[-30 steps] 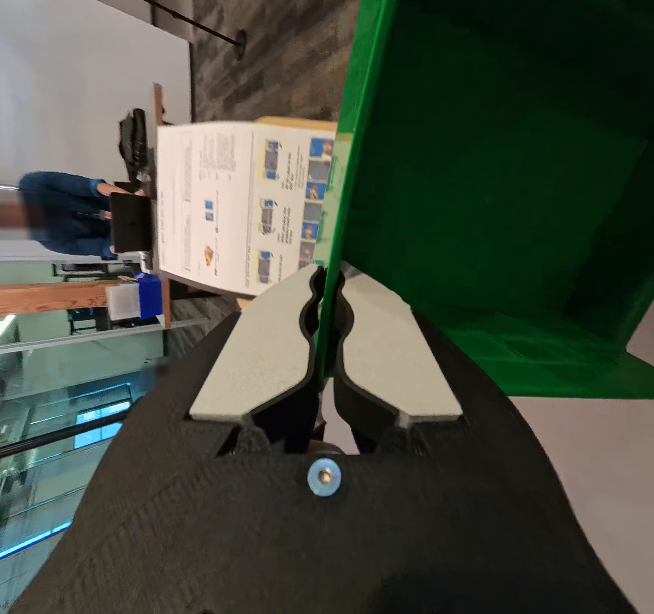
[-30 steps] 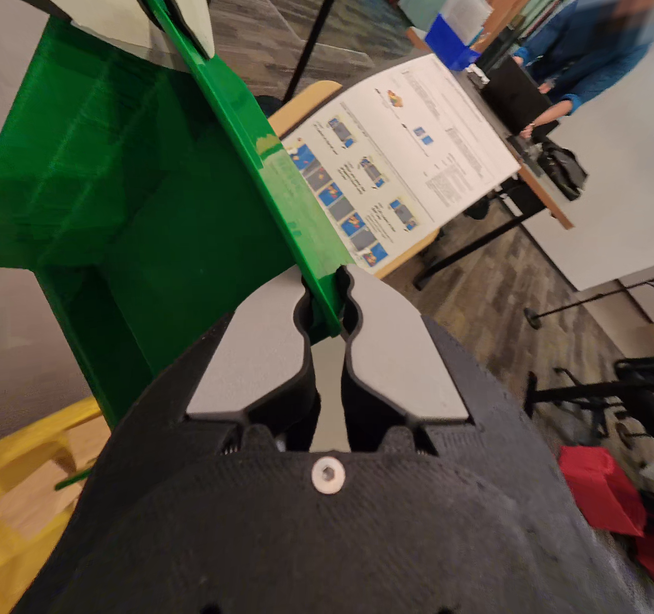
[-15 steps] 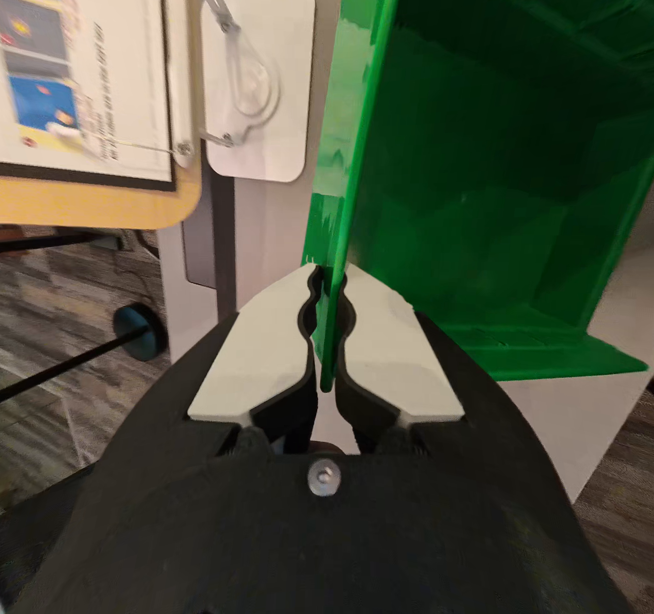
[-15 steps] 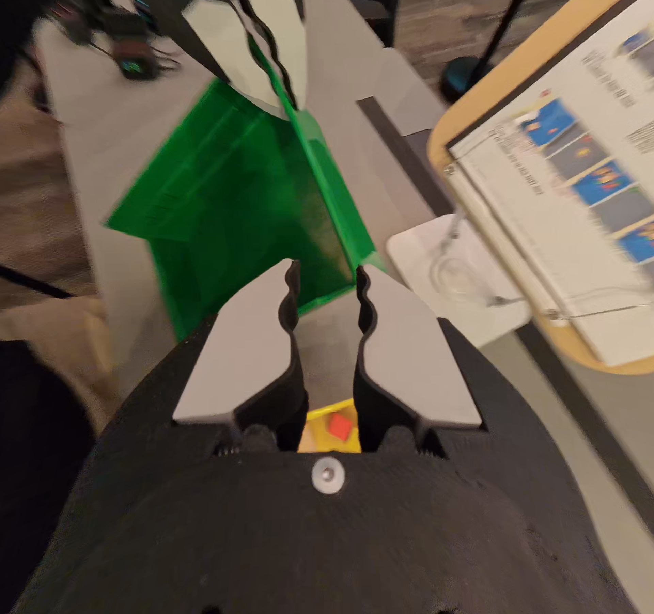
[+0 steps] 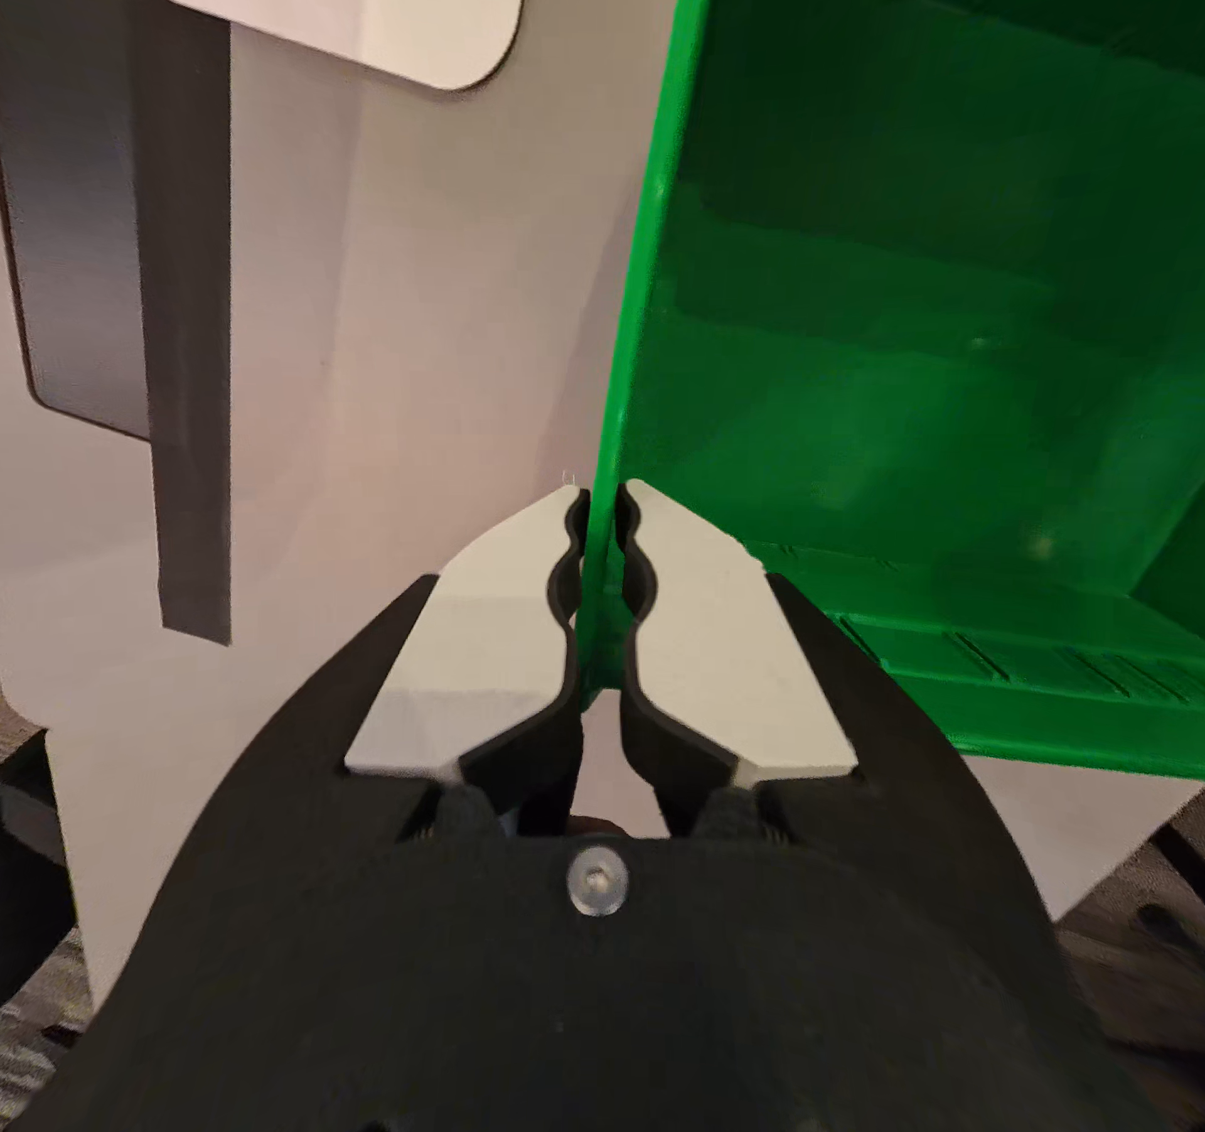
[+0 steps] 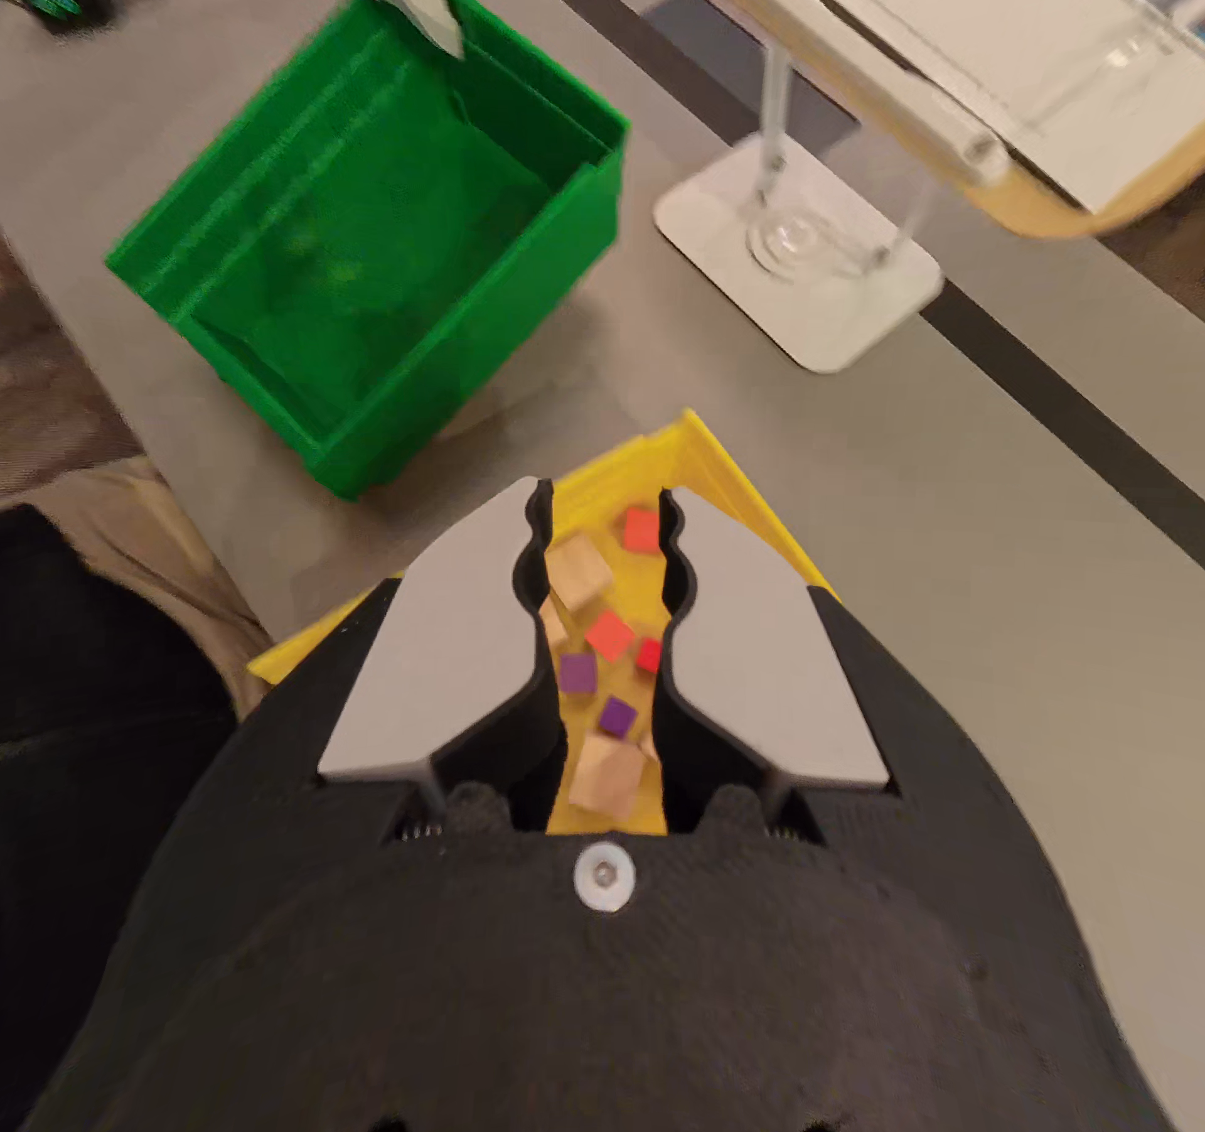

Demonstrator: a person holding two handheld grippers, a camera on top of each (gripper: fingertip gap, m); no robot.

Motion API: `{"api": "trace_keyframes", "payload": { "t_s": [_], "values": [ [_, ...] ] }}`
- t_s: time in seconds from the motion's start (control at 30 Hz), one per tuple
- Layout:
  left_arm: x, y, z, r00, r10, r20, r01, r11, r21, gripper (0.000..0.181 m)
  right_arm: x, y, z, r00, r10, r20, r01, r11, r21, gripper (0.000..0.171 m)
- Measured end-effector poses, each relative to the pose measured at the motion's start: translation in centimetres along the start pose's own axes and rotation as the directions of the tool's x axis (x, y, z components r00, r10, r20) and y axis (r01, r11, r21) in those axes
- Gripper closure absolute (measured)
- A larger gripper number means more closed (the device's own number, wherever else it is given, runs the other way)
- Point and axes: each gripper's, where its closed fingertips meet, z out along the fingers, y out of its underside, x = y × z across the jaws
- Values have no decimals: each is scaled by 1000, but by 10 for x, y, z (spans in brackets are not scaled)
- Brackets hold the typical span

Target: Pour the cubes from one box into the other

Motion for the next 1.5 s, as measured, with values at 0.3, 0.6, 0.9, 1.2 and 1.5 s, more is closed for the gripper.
{"api": "trace_keyframes", "payload": {
  "t_s": [0.3,0.6,0.9,1.2,1.5],
  "values": [
    [-34,24,-27,866,-376,329,335,926,176,133,19,102,-23,979,132,-153,-145,986,-77,141],
    [60,67,-22,677,-699,232,587,702,403,122,51,195,-37,904,263,-337,-324,936,-138,121],
    [123,69,-3,610,-792,-30,735,552,394,106,38,228,-24,880,376,-290,-433,886,-165,116],
    [153,55,26,631,-774,-57,740,578,343,136,20,231,-12,892,389,-229,-437,871,-226,129],
    [135,92,23,615,-788,24,721,575,387,177,13,215,4,890,423,-170,-449,879,-160,163]
  ]
}}
